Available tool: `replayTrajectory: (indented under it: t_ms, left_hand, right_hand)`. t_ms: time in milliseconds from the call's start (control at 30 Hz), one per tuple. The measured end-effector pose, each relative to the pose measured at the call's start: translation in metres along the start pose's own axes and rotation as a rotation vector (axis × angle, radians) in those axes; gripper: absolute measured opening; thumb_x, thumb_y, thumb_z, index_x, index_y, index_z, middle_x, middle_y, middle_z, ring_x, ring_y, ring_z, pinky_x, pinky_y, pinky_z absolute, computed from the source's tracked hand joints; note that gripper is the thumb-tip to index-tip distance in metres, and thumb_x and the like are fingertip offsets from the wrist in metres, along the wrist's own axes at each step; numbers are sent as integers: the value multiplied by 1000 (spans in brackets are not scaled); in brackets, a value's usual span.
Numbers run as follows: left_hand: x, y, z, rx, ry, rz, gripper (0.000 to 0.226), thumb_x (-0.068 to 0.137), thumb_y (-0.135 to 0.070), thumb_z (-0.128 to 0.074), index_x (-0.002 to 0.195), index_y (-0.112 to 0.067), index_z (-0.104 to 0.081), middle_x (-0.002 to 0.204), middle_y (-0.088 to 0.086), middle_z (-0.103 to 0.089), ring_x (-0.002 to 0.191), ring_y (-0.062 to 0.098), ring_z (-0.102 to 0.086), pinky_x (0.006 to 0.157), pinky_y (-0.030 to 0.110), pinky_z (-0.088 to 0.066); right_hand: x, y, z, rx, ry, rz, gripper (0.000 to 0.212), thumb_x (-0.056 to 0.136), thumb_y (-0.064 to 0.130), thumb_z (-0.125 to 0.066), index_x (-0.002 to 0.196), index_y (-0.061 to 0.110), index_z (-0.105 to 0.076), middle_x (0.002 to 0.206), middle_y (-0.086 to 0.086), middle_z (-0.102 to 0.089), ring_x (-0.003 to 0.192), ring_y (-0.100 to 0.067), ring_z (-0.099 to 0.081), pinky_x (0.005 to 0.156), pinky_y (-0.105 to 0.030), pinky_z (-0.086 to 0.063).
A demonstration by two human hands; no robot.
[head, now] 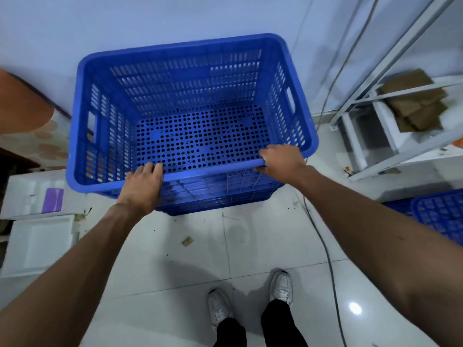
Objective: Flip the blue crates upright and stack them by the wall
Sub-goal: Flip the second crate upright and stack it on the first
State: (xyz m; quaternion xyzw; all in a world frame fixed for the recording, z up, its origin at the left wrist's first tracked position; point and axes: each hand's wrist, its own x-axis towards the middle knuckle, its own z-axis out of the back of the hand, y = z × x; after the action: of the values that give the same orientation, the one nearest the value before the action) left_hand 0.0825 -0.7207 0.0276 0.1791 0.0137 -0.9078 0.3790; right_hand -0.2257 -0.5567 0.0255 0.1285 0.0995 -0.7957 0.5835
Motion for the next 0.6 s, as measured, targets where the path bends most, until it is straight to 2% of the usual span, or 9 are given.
replayTrajectory:
  t_ms: [100,200,300,367,433,533,600]
  left_hand:
    - [-10,0,7,53,77,16,58,79,-15,-71,127,-11,-40,121,12,-48,116,33,-51,101,49,-42]
    - [-22,-1,17,104,162,43,77,85,-30,-70,146,-13,-27,137,12,-42,131,32,-43,110,51,-35]
    - [-33,3,32,90,197,74,76,90,-29,-64,152,-19,-21,149,12,-34,138,33,-36,113,55,-32]
    - [-36,8,45,94,211,77,65,93,-25,-57,150,-21,-25,144,12,-40,133,34,-43,107,54,-39]
    - [-37,9,53,133,216,54,57,94,-24,-56,145,-20,-31,129,11,-51,120,32,-53,96,48,-49]
    - [-30,4,47,270,155,23,49,90,-21,-60,135,-21,-39,113,4,-62,103,26,-65,80,40,-53]
    - [-24,0,40,389,112,6,45,88,-19,-60,130,-22,-43,107,-1,-67,96,23,-69,75,38,-55]
  right_hand:
    - [-6,4,9,74,63,-9,41,90,58,-55,103,19,-55,89,0,-50,84,-25,-58,70,-37,-43]
    - [-19,-3,19,99,139,-1,50,91,64,-49,112,19,-54,99,-4,-54,98,-27,-58,83,-40,-44]
    - [-37,-27,28,44,162,-46,51,95,60,-42,123,19,-54,118,-10,-61,112,-31,-56,97,-42,-40]
    - [-46,-46,34,-38,133,-45,40,99,45,-42,126,19,-54,122,-10,-62,114,-30,-55,101,-43,-38]
    - [-49,-56,37,-114,103,-28,32,99,33,-44,127,19,-54,122,-9,-62,116,-29,-53,101,-43,-37]
    - [-39,-57,21,-182,75,-25,31,97,27,-50,128,18,-51,124,-8,-59,119,-29,-50,97,-44,-39]
    - [-34,-56,4,-139,65,-51,35,98,28,-51,131,17,-48,127,-9,-56,123,-29,-47,97,-46,-40]
